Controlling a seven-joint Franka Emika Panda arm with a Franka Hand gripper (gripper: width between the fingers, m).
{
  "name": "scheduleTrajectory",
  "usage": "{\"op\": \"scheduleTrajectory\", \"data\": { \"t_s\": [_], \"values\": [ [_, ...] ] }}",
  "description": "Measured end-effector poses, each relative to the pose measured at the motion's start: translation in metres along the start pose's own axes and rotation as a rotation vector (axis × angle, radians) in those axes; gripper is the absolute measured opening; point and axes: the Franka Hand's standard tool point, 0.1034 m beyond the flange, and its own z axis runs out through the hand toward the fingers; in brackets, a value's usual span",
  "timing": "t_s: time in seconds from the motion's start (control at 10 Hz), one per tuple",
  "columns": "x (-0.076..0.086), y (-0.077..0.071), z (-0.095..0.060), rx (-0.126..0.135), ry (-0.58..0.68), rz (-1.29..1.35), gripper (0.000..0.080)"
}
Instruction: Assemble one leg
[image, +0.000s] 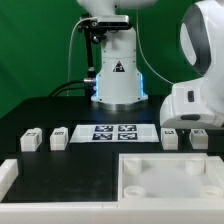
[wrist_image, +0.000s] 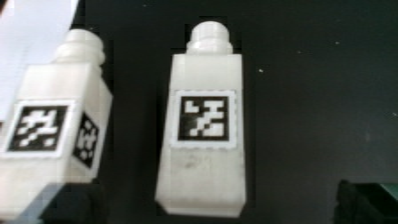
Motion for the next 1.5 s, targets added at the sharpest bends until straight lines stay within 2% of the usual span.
{"op": "scheduleTrajectory", "data": {
  "t_s": [0.4, 0.6, 0.7, 0.8, 0.9, 1.0, 1.5],
  "values": [
    [-0.001, -0.007, 0.029, -0.014, -0.010, 0.006, 0.0648],
    [-0.001, -0.006, 0.030, -0.014, -0.011, 0.007, 0.0648],
    [-0.001, -0.006, 0.030, -0.014, -0.011, 0.007, 0.0537],
    [-0.001, -0.006, 0.030, -0.014, -0.011, 0.007, 0.0537],
    [-0.001, -0.006, 0.030, -0.014, -0.011, 0.006, 0.0336],
    [-0.001, -0.006, 0.030, -0.014, -0.011, 0.006, 0.0290],
    [-0.001, -0.006, 0.030, -0.014, -0.011, 0.006, 0.0290]
  ]
}}
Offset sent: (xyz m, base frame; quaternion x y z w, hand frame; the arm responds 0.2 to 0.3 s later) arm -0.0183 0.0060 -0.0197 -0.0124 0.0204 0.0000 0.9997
